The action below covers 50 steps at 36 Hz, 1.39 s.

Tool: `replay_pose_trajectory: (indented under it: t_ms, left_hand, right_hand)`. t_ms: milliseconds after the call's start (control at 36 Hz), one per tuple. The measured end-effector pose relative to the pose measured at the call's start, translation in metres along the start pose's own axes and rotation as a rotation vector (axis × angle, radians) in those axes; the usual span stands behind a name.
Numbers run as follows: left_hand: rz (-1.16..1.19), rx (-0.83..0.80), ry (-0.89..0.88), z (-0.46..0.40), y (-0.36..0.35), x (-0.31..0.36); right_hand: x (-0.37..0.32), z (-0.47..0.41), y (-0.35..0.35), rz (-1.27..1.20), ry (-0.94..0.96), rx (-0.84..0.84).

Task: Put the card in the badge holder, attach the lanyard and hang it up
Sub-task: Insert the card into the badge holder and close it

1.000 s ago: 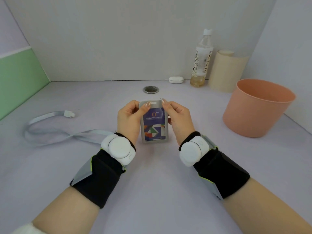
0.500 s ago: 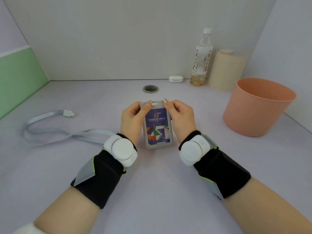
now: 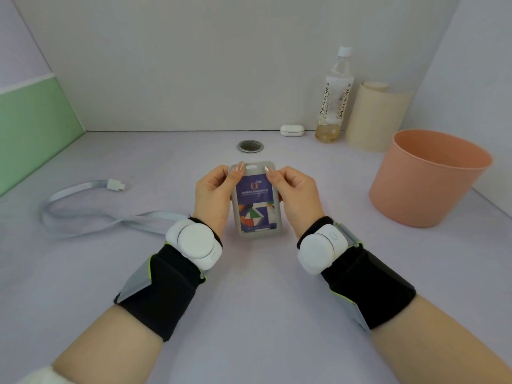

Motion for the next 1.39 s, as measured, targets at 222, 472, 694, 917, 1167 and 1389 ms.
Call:
replay_pose_trajectory:
  t_ms: [222,472,694,917,1167,1389]
  left_hand:
    - [-0.135,-0.105,-0.055,0.002,-0.004,-0.003]
    - [-0.150,-0.004,-0.085,-0.005,0.003,-0.008]
    - [-0.097,0.068,-0.094,-0.010,0.009,-0.003]
    - [-0.175,-0.041,-0.076,-0.006,0.003,-0.002]
    - [-0.278,-0.157,-0.108,-0.002,-0.001,-0.011]
    - [-0.161,-0.010,-0.113,-0.013,0.008,-0.012]
  right_hand:
    - [0.001,-0.009,0.010,-0.010,0.000,0.117]
    - [0.003,-0.006,0.006,-0.035,-0.038,0.026]
    - [0.007,-0.003,0.001,0.043,0.010,-0.068]
    - [0.007,-0.009,0.008,0.063,0.026,0.082]
    - [0.005,-0.012,0.016,-0.004,0.019,0.122]
    - [0.008,-0.010,0.007,-0.009,-0.035,-0.053]
Point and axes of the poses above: each hand's wrist, its own z-axis away from the middle knuckle, its own y-axis out of the back of the hand, x = y × z, the point moved 2 cm from there along -z, towards the middle knuckle, and after that the axes turned 15 degrees about x, right-handed, at the moved point
